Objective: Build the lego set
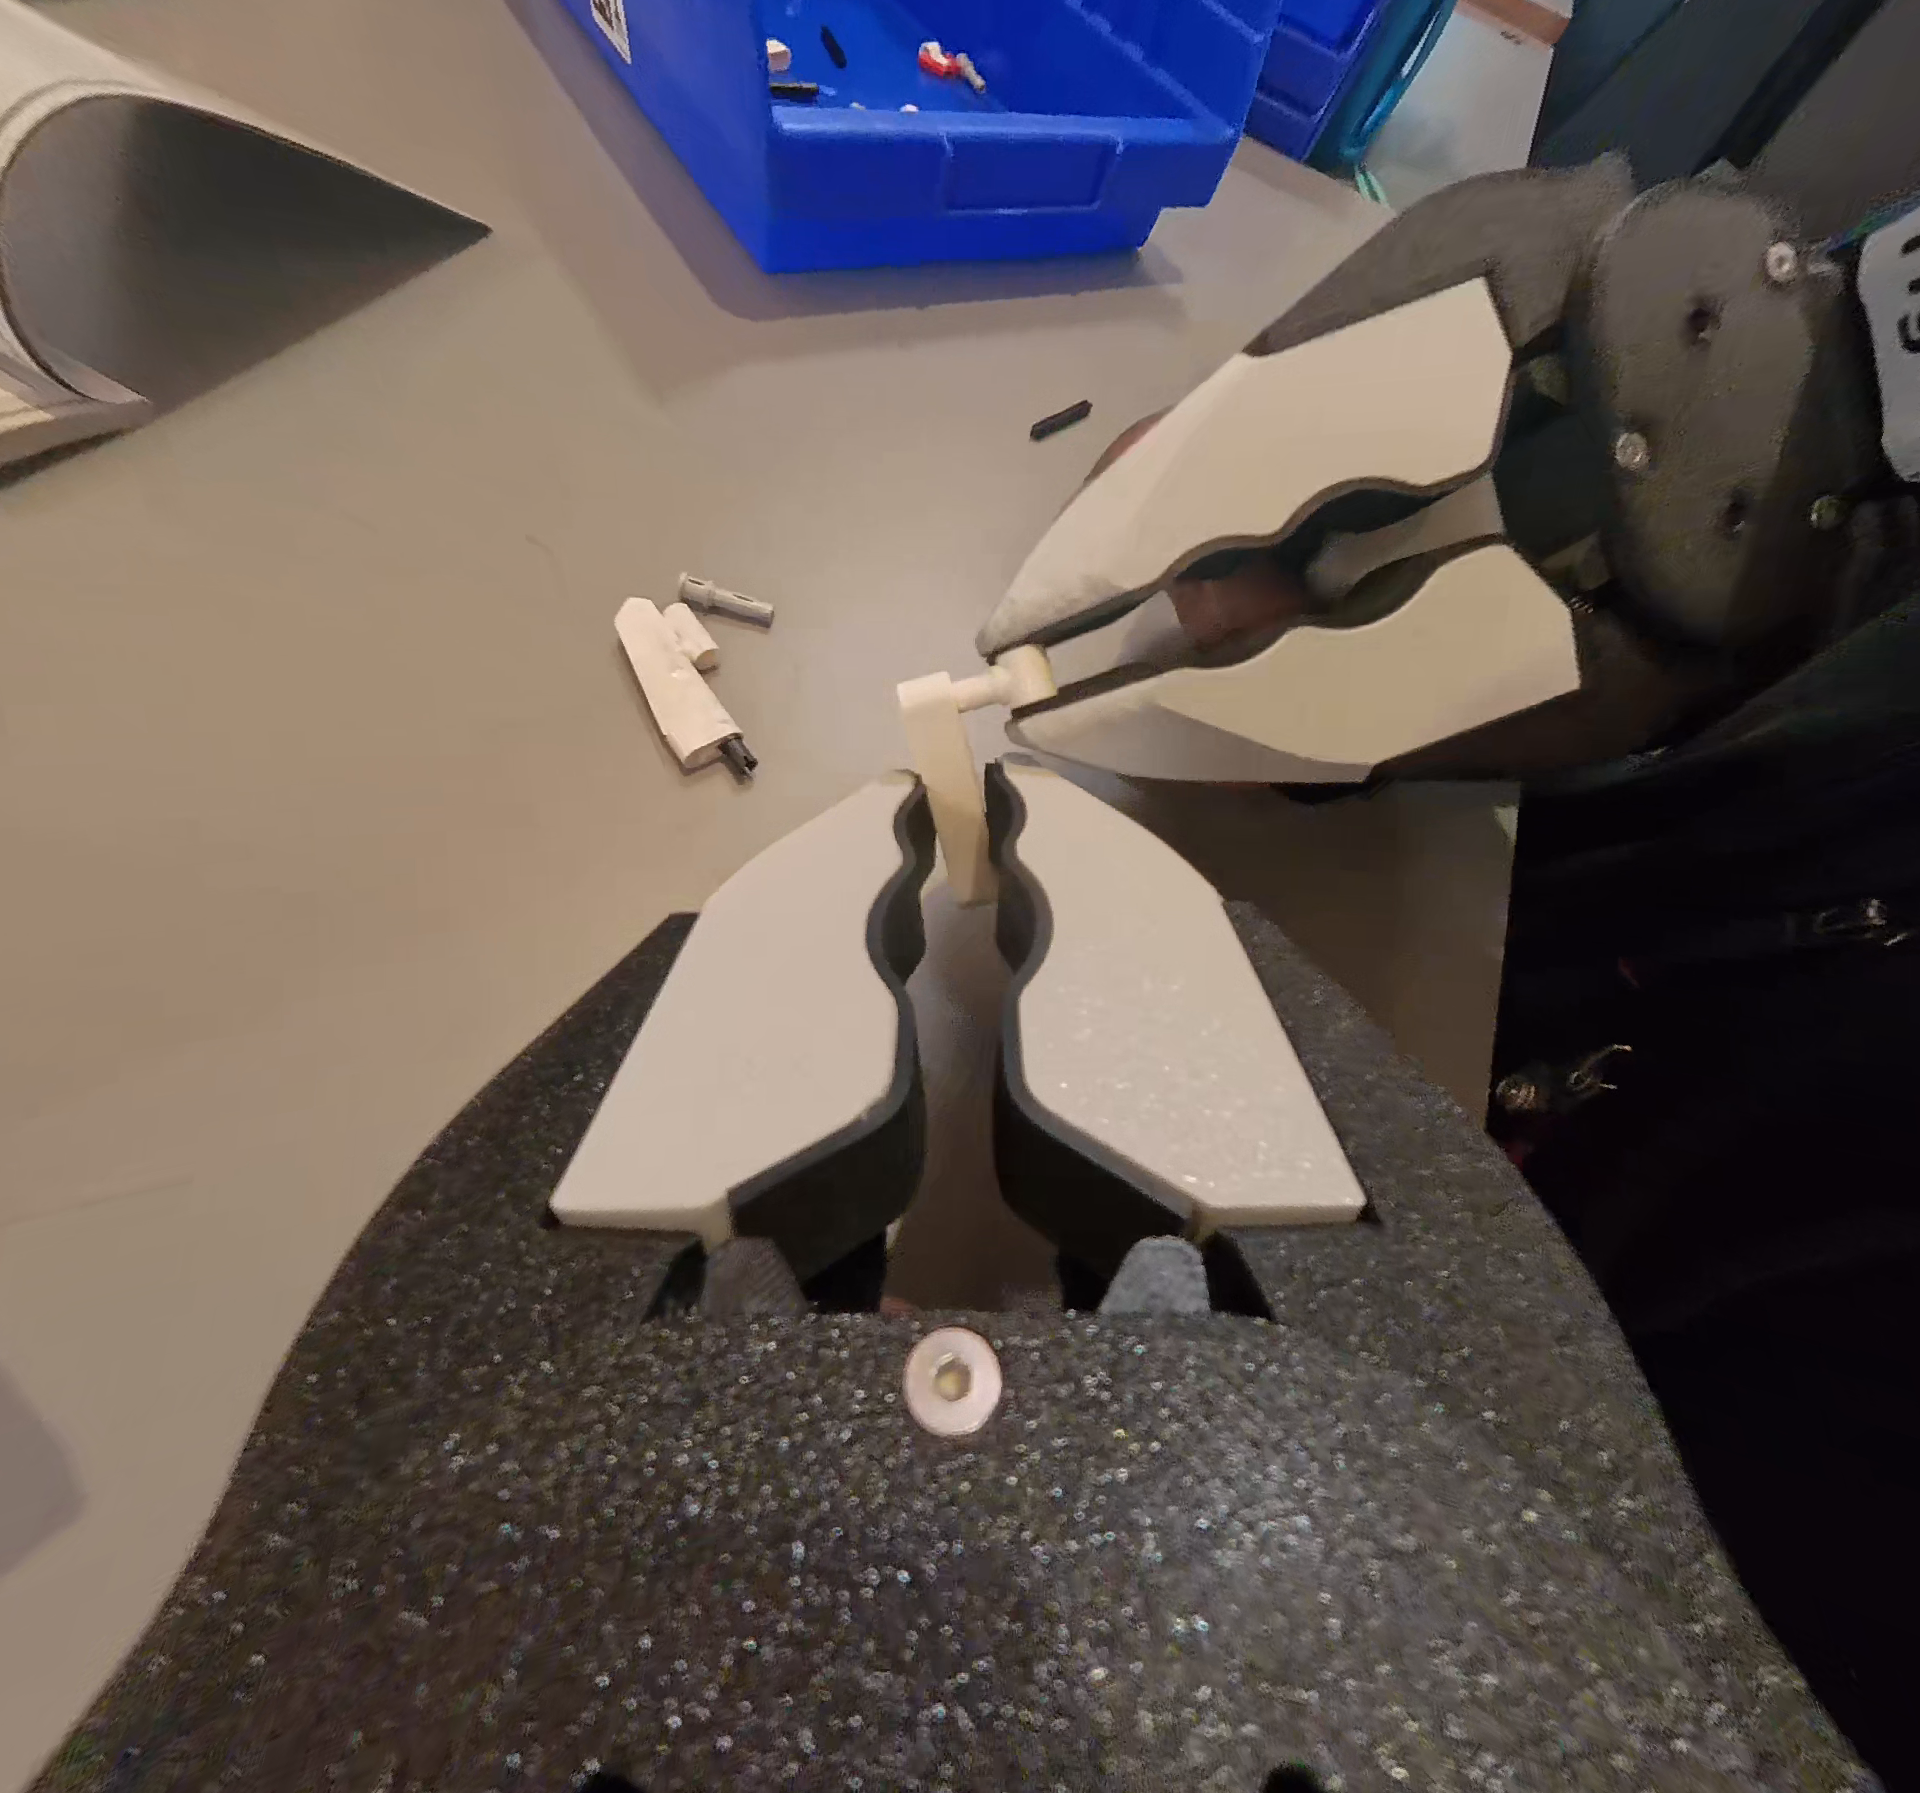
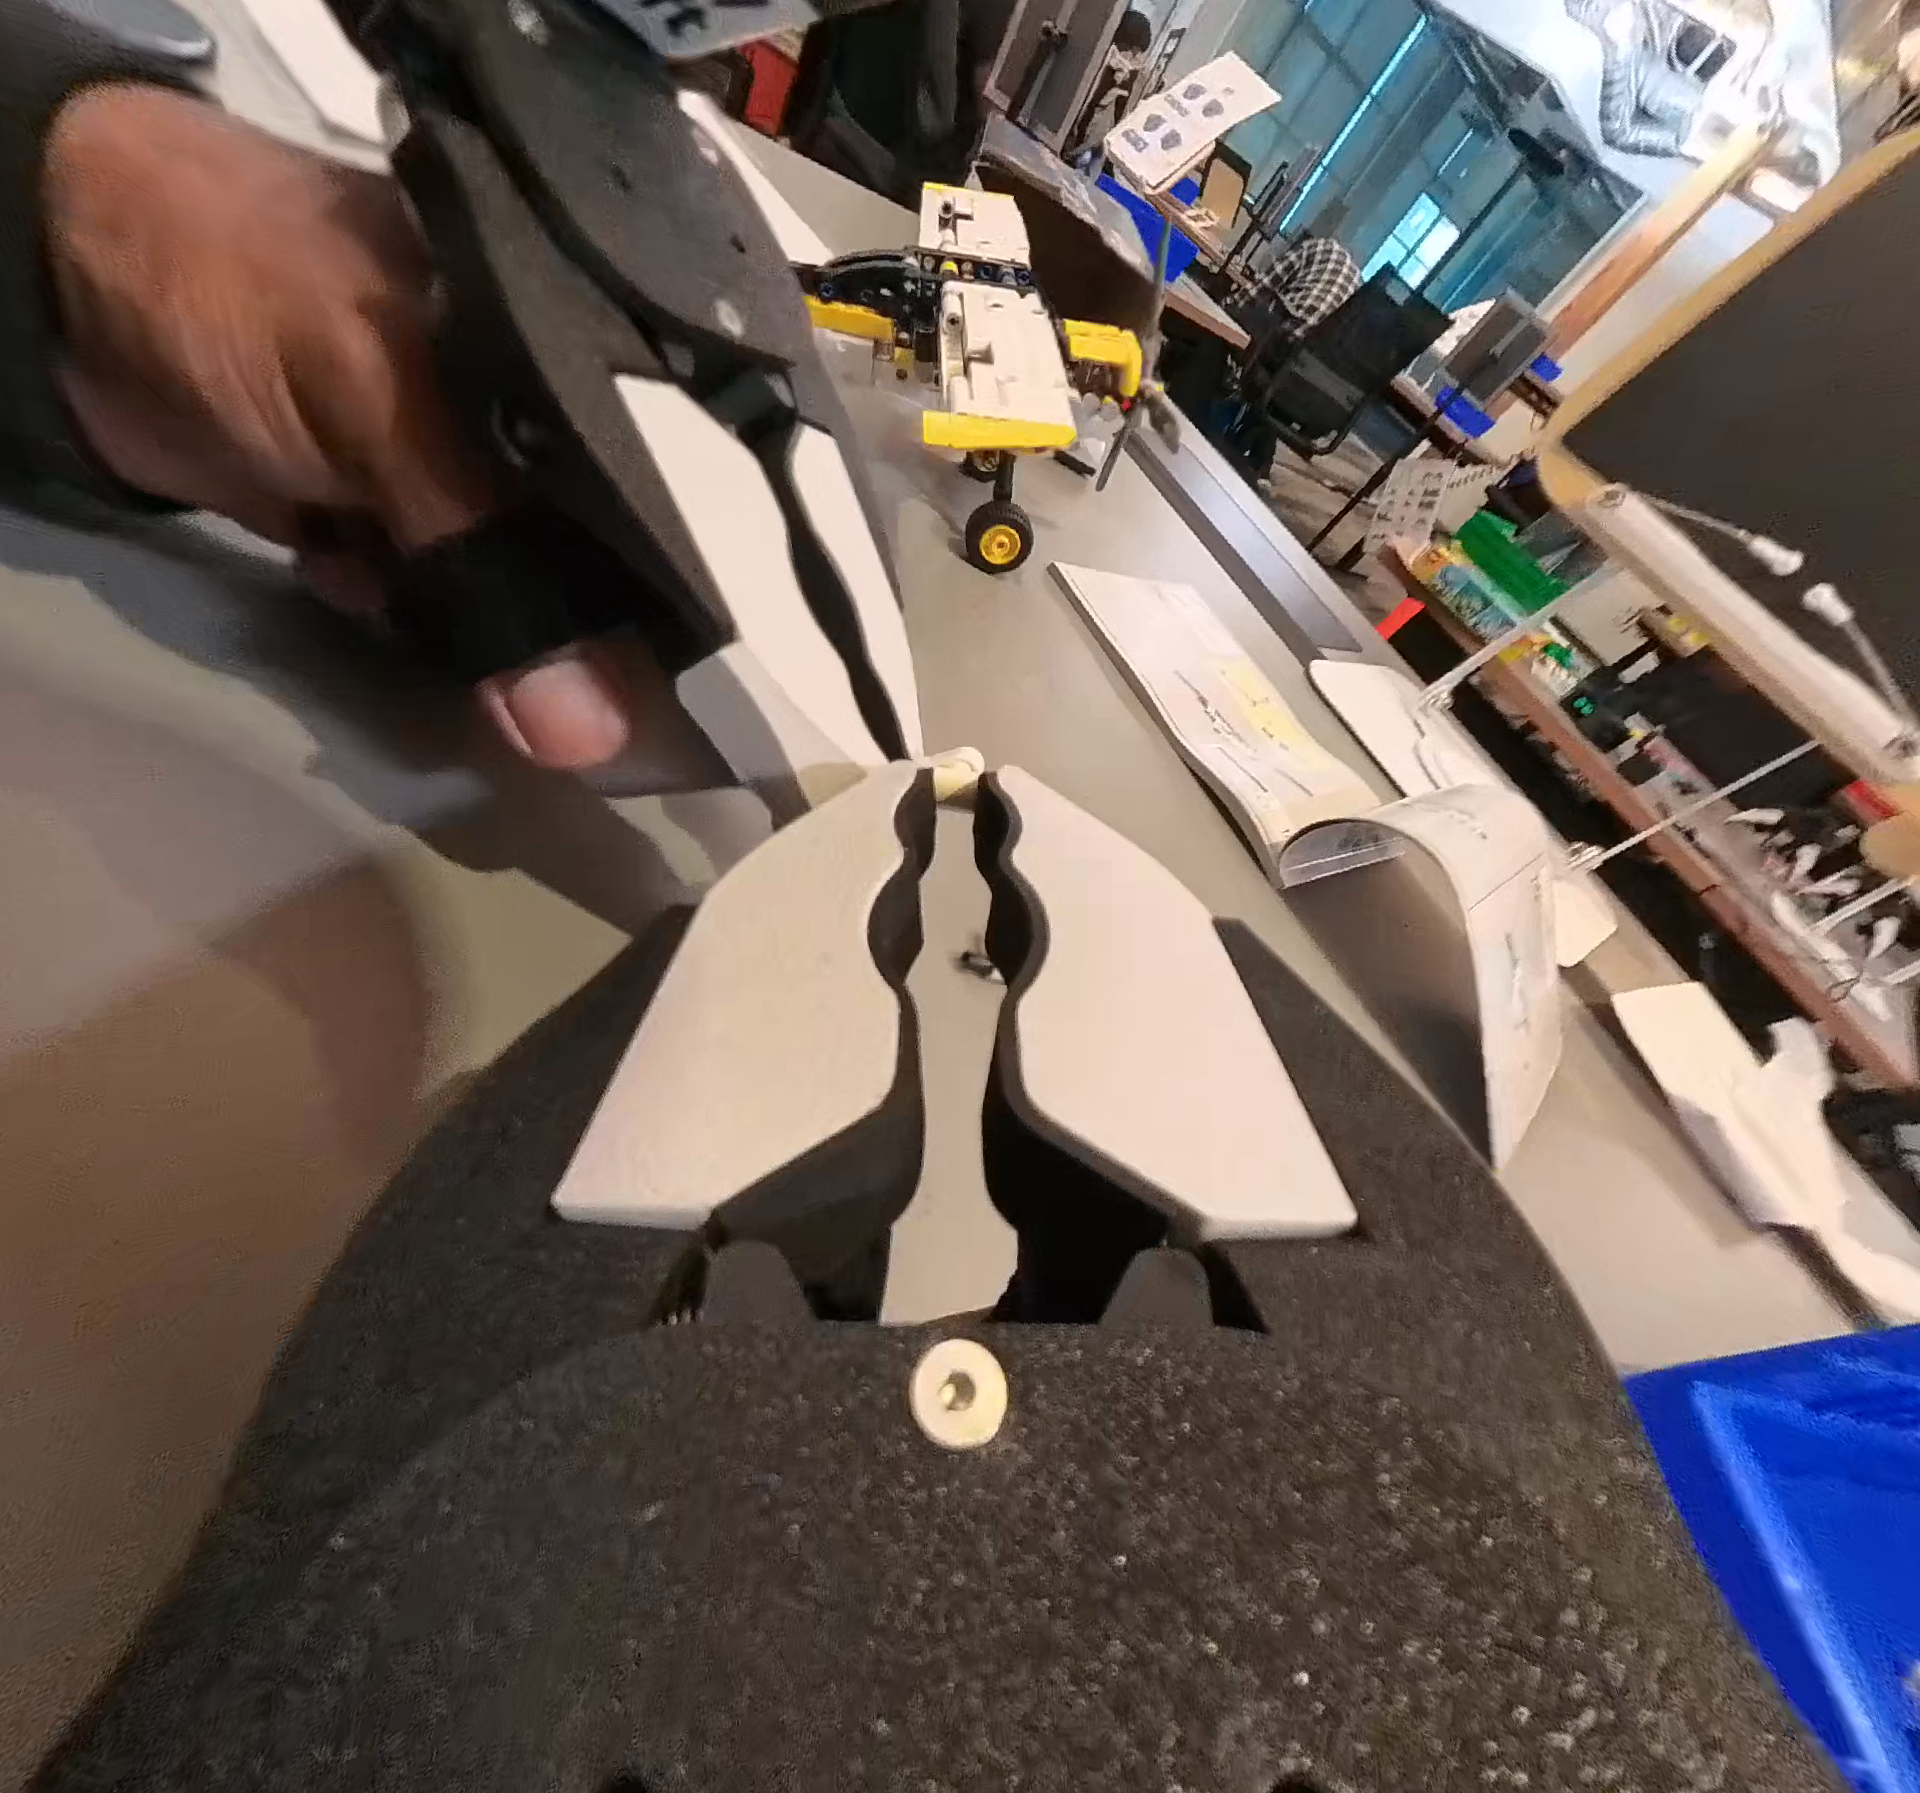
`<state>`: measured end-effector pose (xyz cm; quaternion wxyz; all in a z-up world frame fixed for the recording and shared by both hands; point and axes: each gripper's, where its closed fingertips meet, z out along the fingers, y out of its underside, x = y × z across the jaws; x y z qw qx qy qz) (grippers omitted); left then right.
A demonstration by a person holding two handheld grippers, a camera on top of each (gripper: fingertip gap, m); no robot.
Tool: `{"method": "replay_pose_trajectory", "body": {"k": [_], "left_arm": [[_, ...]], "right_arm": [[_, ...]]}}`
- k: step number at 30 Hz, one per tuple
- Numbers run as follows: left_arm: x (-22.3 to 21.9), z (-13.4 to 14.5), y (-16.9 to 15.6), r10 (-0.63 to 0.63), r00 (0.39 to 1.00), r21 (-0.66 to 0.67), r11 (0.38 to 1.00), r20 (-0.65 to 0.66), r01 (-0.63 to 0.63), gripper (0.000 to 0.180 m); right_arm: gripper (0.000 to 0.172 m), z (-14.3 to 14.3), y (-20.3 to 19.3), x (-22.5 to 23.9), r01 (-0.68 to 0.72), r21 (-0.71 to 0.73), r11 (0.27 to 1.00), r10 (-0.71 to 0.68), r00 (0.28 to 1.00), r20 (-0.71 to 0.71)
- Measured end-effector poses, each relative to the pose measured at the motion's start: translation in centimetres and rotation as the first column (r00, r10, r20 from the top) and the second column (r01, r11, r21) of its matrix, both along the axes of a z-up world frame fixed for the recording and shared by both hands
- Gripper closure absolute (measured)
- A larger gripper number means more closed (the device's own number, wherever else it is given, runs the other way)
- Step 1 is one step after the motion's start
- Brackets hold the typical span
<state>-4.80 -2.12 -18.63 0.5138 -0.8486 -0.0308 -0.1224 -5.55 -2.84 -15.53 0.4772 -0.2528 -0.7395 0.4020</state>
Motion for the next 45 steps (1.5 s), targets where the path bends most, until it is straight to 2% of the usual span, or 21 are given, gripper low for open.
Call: {"method": "replay_pose_trajectory", "body": {"k": [6,13,20,28,33,37,42,45], "left_arm": [[-0.1,-0.3,0.0,0.016,0.999,-0.020,1.000,-0.034,-0.017,0.170],[0.1,-0.6,-0.1,-0.012,1.000,-0.035,0.999,-0.019,0.011,0.170],[-0.5,-1.3,-0.2,0.012,0.987,-0.084,0.996,-0.163,-0.026,0.170],[-1.5,-2.2,-0.2,0.061,0.936,-0.143,0.983,-0.347,-0.117,0.170],[-1.5,-2.4,-0.1,0.055,0.912,-0.158,0.979,-0.407,-0.130,0.170],[-1.2,-2.3,0.0,0.047,0.938,-0.137,0.986,-0.344,-0.100,0.170],[-0.2,-1.3,0.0,0.000,0.986,-0.063,0.998,-0.166,-0.011,0.171],[0.0,-0.9,0.0,-0.017,0.994,-0.034,0.999,-0.108,0.014,0.171]], "right_arm": [[0.164,-0.3,0.0,0.0,0.025,0.168,0.986,-0.016,0.998,-0.055],[0.164,-0.7,0.2,0.0,-0.016,0.321,0.947,0.042,0.996,-0.074],[0.164,-1.3,0.2,-0.1,-0.032,0.285,0.958,0.038,0.999,-0.015],[0.164,-2.0,0.2,-0.4,0.021,0.231,0.973,-0.029,0.999,0.033],[0.164,-2.1,0.3,-0.5,0.030,0.213,0.977,-0.041,0.998,0.045],[0.164,-2.0,0.2,-0.5,0.018,0.194,0.981,-0.026,0.999,0.042],[0.164,-1.0,0.0,0.0,-0.074,0.120,0.990,0.075,0.997,-0.005],[0.164,-0.6,0.0,0.4,-0.117,0.101,0.988,0.121,0.992,-0.037]]}}
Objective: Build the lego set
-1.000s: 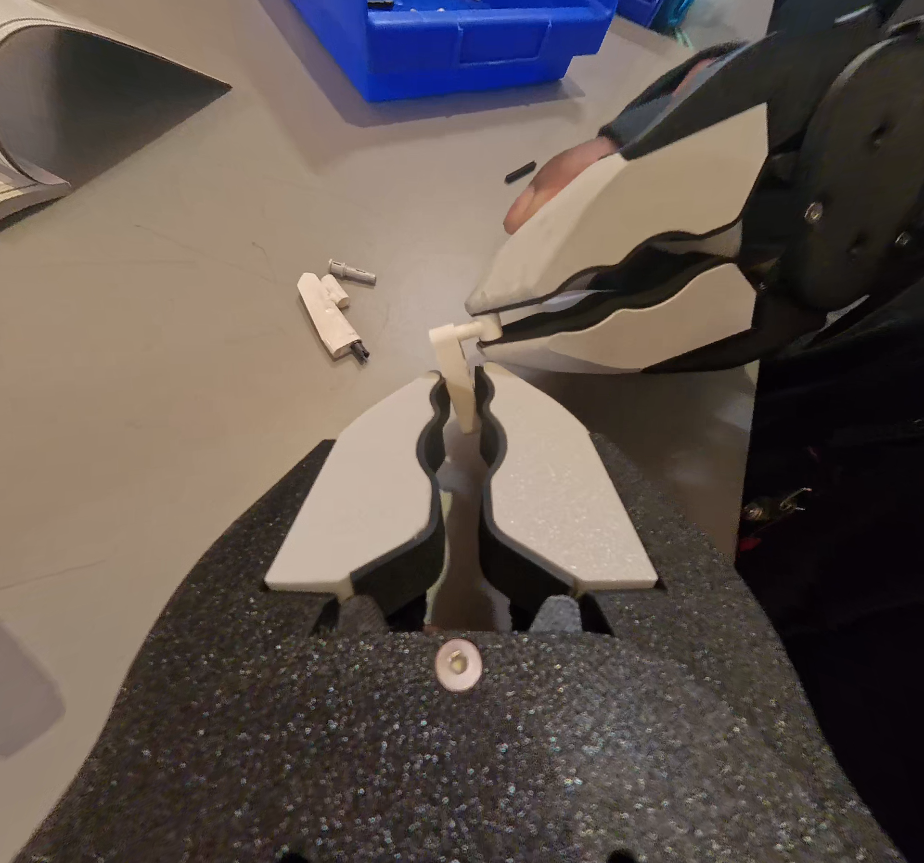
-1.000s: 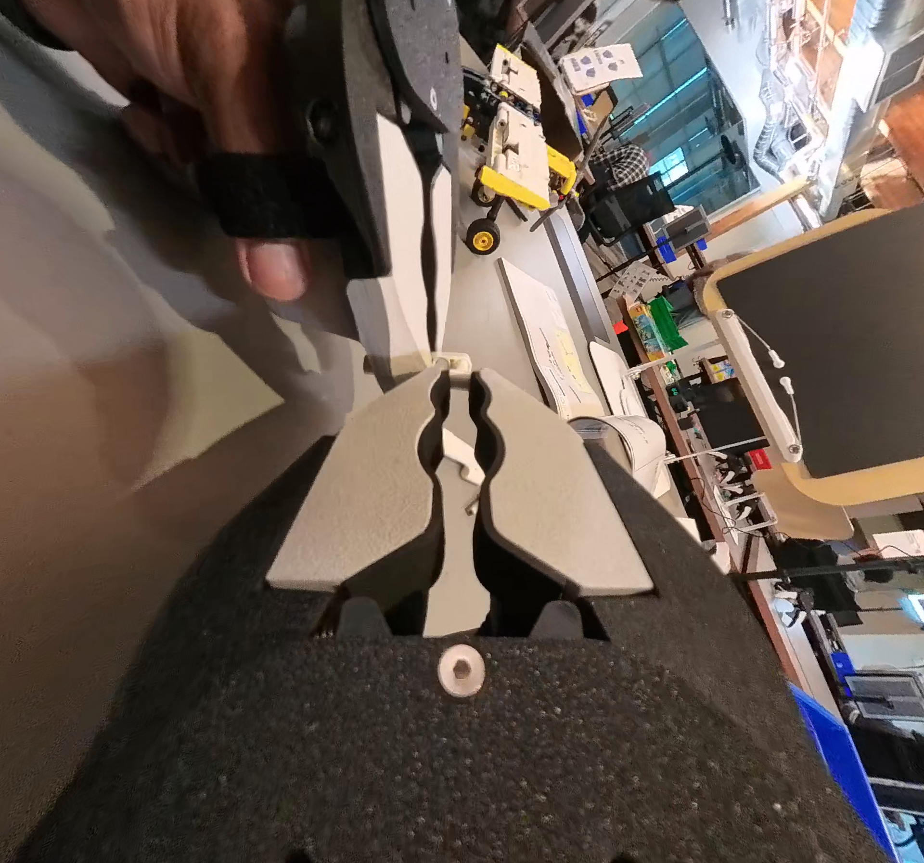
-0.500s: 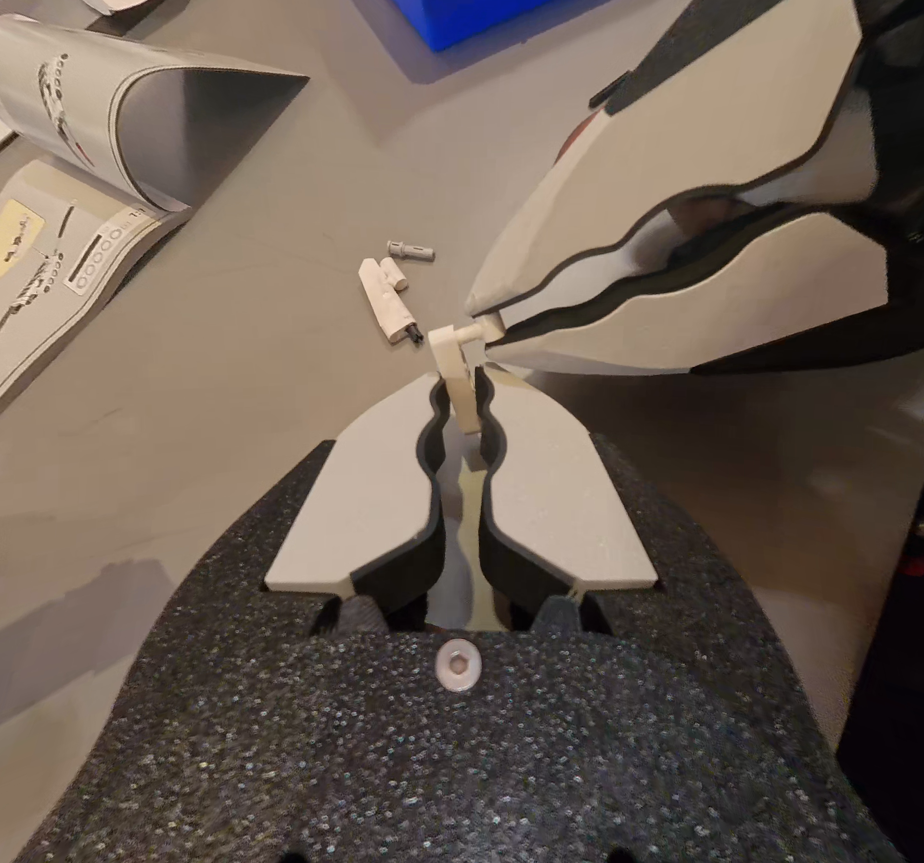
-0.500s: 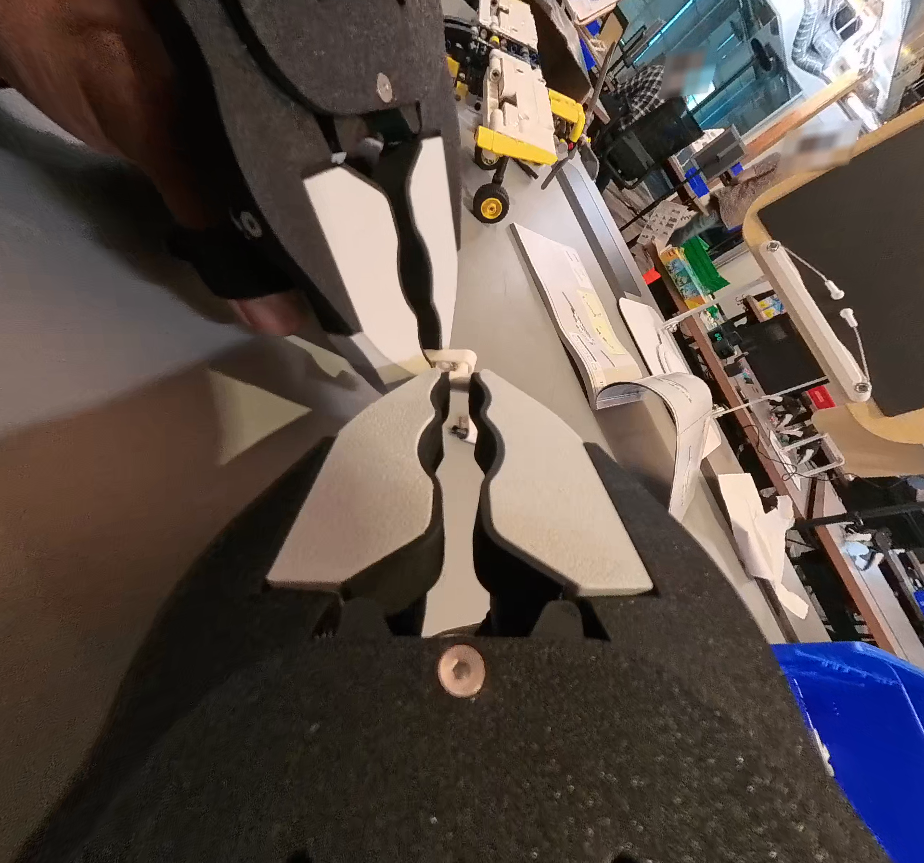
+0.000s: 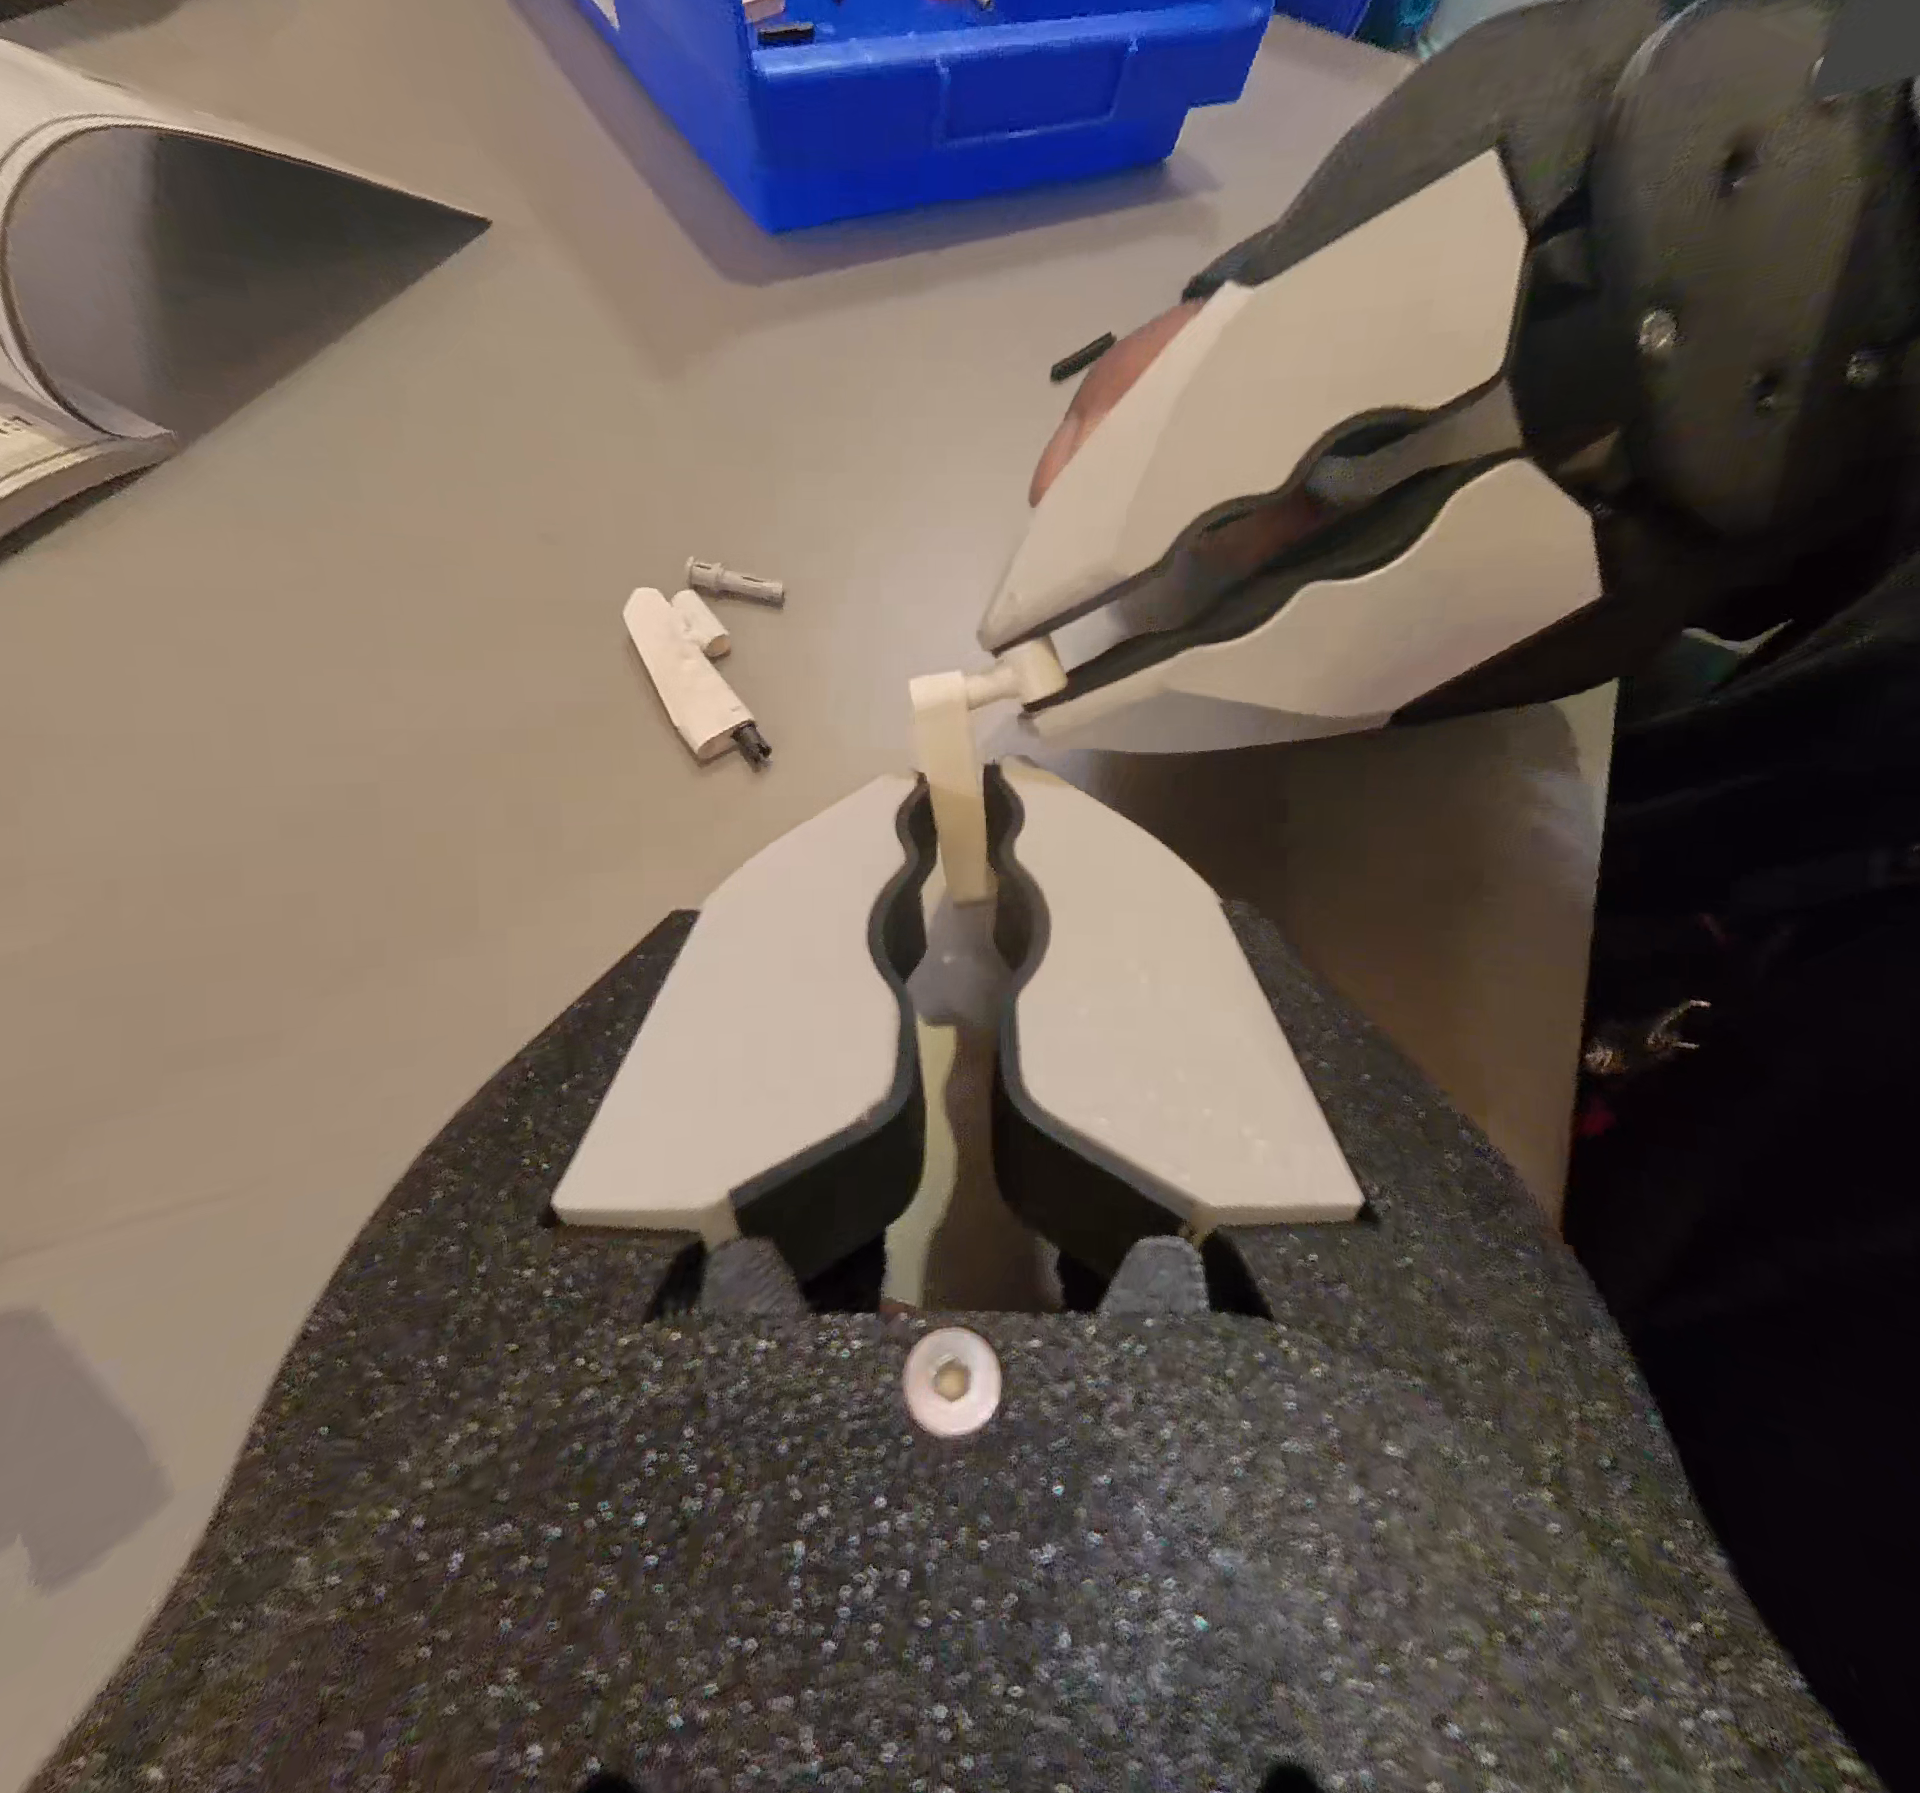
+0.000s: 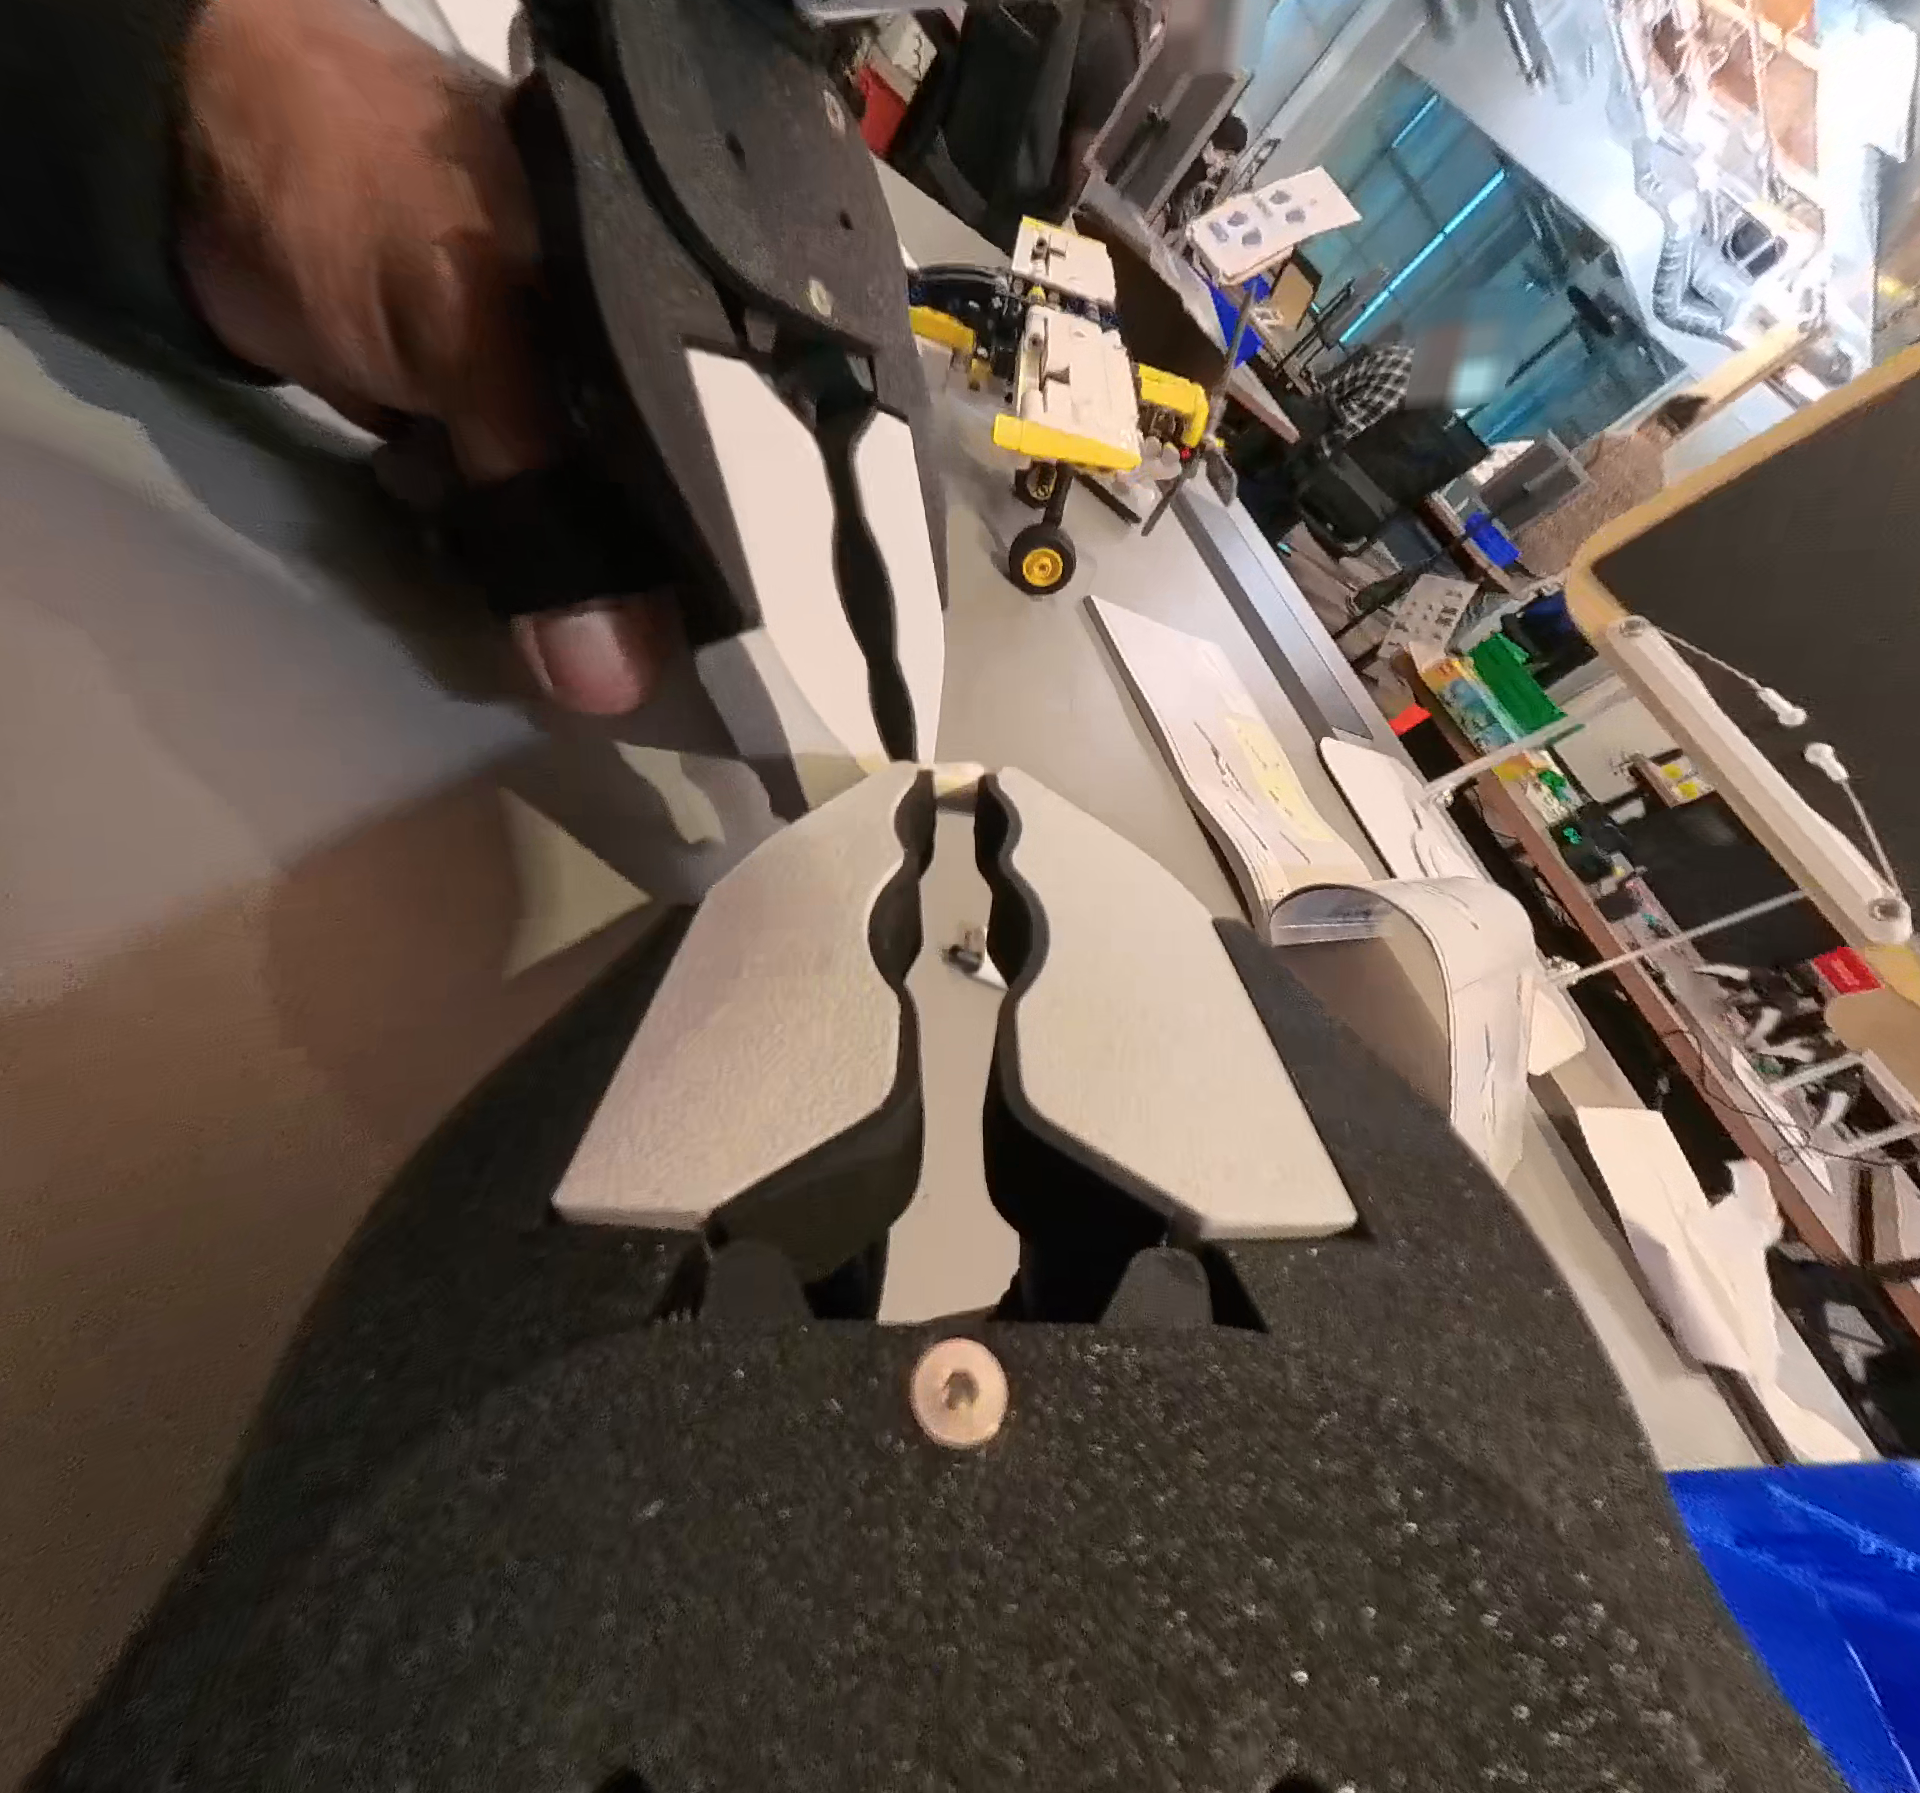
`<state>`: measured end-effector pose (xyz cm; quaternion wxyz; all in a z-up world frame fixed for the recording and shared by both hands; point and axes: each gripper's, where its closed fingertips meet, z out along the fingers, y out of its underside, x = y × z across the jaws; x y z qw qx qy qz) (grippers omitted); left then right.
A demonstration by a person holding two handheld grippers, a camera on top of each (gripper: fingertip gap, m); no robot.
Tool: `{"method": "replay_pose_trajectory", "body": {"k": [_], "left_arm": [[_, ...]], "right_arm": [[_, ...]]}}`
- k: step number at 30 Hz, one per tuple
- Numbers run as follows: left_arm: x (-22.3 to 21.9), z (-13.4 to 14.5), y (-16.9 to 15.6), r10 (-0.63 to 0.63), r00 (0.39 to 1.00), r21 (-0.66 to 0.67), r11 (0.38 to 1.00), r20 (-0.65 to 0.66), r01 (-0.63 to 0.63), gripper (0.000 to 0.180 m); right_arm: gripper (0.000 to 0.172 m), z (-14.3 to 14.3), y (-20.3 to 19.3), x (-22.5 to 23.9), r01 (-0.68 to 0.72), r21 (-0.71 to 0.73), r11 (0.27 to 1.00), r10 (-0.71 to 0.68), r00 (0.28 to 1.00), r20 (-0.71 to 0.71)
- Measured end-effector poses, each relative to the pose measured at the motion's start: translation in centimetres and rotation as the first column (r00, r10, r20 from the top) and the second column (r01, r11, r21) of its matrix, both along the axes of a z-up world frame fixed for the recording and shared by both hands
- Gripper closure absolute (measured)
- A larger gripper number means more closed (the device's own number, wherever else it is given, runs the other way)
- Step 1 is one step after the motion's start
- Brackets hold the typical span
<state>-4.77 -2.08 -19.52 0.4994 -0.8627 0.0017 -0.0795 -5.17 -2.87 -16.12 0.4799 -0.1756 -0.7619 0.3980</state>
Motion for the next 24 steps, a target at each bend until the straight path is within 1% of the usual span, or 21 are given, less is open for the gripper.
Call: {"method": "replay_pose_trajectory", "body": {"k": [3,6,12,16,21,24], "left_arm": [[0.13,0.11,0.05,-0.005,0.999,0.004,1.000,0.032,0.005,0.171],[0.09,-0.06,0.06,-0.001,0.999,-0.007,1.000,0.032,0.001,0.171],[0.42,-0.28,-0.03,-0.020,0.997,-0.028,0.999,0.079,0.022,0.171],[0.59,-0.32,-0.07,-0.033,0.995,-0.033,0.999,0.090,0.036,0.170],[0.70,-0.18,-0.15,-0.040,0.996,-0.018,0.999,0.080,0.042,0.170],[0.81,-0.14,-0.21,-0.052,0.995,-0.016,0.998,0.085,0.054,0.170]], "right_arm": [[0.164,0.06,0.03,0.07,-0.024,-0.017,1.000,0.024,1.000,-0.001],[0.164,-0.07,0.04,-0.01,-0.021,-0.002,1.000,0.021,1.000,-0.005],[0.164,-0.41,0.06,0.04,-0.017,0.113,0.993,0.025,0.998,-0.064],[0.164,-0.53,0.03,0.10,-0.018,0.149,0.989,0.031,0.996,-0.082],[0.164,-0.31,-0.14,0.16,-0.043,0.086,0.995,0.047,0.997,-0.055],[0.164,-0.27,-0.25,0.23,-0.058,0.086,0.995,0.063,0.996,-0.056]]}}
